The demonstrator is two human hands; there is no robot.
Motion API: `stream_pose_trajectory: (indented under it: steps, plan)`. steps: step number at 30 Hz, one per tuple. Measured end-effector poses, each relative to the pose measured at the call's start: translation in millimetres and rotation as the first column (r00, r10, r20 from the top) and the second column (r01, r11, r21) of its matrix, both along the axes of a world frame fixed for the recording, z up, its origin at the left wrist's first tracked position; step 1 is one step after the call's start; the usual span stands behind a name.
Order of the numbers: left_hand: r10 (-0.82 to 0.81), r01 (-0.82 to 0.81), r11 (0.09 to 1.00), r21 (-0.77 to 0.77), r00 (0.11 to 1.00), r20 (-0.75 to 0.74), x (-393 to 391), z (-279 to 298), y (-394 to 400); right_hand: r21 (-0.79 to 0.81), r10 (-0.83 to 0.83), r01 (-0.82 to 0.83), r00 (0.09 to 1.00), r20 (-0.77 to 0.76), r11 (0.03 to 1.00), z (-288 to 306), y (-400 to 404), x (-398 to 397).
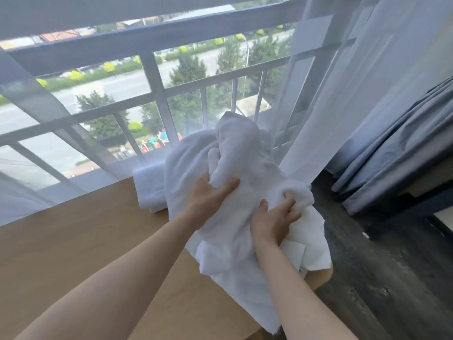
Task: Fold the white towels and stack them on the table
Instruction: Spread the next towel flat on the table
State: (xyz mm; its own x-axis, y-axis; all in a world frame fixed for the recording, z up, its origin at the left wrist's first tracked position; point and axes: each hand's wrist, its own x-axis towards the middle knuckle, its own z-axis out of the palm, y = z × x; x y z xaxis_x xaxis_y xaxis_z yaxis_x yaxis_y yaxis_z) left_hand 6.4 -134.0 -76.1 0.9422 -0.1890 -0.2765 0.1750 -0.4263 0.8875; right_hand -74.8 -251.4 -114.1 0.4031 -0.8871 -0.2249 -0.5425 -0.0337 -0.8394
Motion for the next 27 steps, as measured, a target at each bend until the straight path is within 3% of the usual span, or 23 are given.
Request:
stream_pose_trajectory:
  steps: [4,11,15,19,27]
  plan:
    - [0.05,-0.045,0.988,-0.15,0.998,0.035,-12.7,18.0,31.5,-0.096,0.049,-0.037,0.99,0.132,0.995,19.5,19.8,-7.0]
    - [0.241,-0.187,0.935,-0.301,0.958,0.156,-51.1,49.9,169.9,-0.328,0.353,-0.268,0.905,0.236,0.906,57.3,128.7,-17.1]
    - [0.37,-0.308,0.915,-0.262,0.899,0.235,-87.3,52.4,273.9,-0.391,0.507,-0.412,0.843,0.181,0.823,60.9,217.5,-30.1]
    - [0.513,-0.447,0.847,-0.288,0.829,0.222,-141.2,40.9,374.8,-0.419,0.65,-0.567,0.756,0.078,0.709,49.8,302.0,-44.7]
    - [0.772,-0.789,0.608,-0.091,0.56,0.302,-237.1,-12.2,533.6,-0.343,0.891,-0.86,0.438,-0.116,0.378,4.7,477.3,-81.6]
